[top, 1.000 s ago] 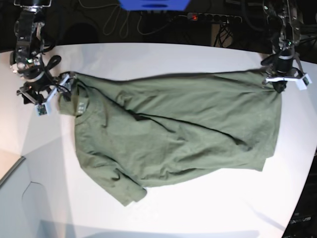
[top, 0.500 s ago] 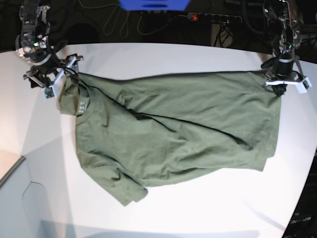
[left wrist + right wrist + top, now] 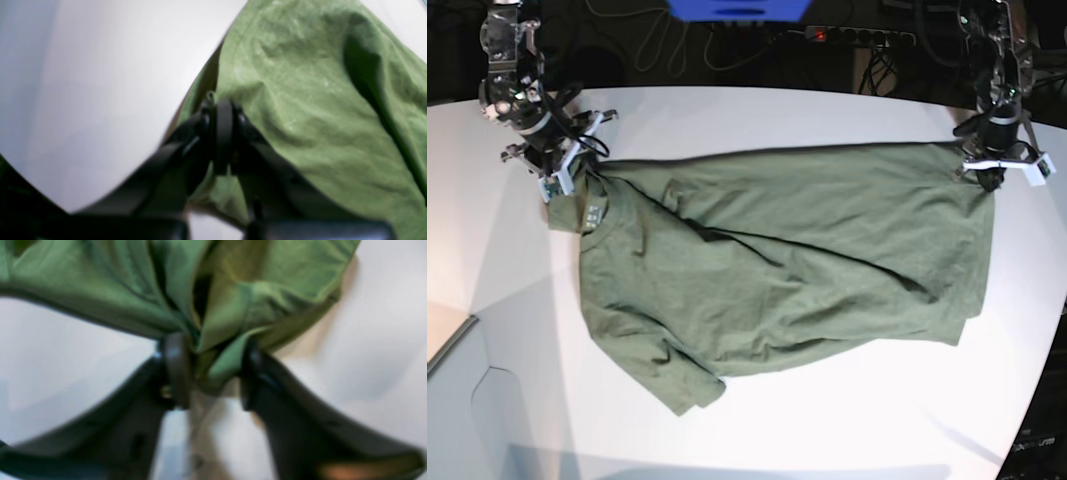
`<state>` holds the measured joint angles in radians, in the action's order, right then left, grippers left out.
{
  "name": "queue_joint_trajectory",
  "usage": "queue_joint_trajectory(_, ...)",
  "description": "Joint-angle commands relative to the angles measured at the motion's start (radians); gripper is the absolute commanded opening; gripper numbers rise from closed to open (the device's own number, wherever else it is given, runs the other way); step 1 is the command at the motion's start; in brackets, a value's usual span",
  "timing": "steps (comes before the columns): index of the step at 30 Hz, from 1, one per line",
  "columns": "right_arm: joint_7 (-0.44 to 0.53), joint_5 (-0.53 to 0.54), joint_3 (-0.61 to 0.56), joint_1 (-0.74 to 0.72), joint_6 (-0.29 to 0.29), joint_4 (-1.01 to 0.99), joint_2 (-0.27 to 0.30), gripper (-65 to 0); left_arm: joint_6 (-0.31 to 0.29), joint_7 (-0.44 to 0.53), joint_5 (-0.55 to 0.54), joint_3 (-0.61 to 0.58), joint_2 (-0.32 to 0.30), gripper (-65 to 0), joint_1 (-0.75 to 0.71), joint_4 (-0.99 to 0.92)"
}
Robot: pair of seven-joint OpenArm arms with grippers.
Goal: Layout the t-shirt on the table in an organized manner, then fold the t-shirt properly
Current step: 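Hold the shirt collar corners with both grippers and drag it flat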
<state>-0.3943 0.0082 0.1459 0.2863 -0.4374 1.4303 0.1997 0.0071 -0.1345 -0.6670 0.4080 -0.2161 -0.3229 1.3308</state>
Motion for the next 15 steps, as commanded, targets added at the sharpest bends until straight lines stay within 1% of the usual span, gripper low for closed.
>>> queue_joint_trajectory(1, -0.019, -0.007, 0.005, -0.002, -0.008, 0.005, 0.013, -53.1, -0.005, 0.022, -0.001, 0.006, -0.013, -64.8, -0.002, 0.014)
queue_joint_trajectory(3, -0.019, -0.007, 0.008, 0.001, -0.008, 0.019, 0.013, -65.0, -0.005, 0.022, -0.001, 0.006, -0.013, -64.8, -0.003, 0.02)
queue_joint_trajectory(6, -0.028, -0.007, 0.071, 0.049, -0.008, 0.117, 0.011, -65.0, -0.005, 0.022, -0.001, 0.004, -0.013, -64.8, -0.017, 0.029)
queue_joint_trajectory(10, -0.027, -0.007, 0.134, 0.132, -0.008, 0.317, 0.005, -65.0, -0.005, 0.022, -0.001, 0.006, -0.012, -64.8, -0.068, 0.126)
queue_joint_trajectory(11, -0.025, -0.006, 0.145, 0.155, -0.008, 0.363, -0.001, -65.0, -0.005, 0.022, -0.001, 0.006, -0.012, -64.8, -0.08, 0.155)
queue_joint_trajectory(13, -0.021, -0.006, 0.168, 0.196, -0.008, 0.458, -0.032, -65.0, -0.005, 0.022, -0.001, 0.006, -0.012, -64.8, -0.118, 0.215)
queue_joint_trajectory(15, -0.024, -0.006, 0.183, 0.235, -0.008, 0.51, -0.052, -65.0, -0.005, 0.022, -0.001, 0.002, -0.012, -64.8, -0.153, 0.27)
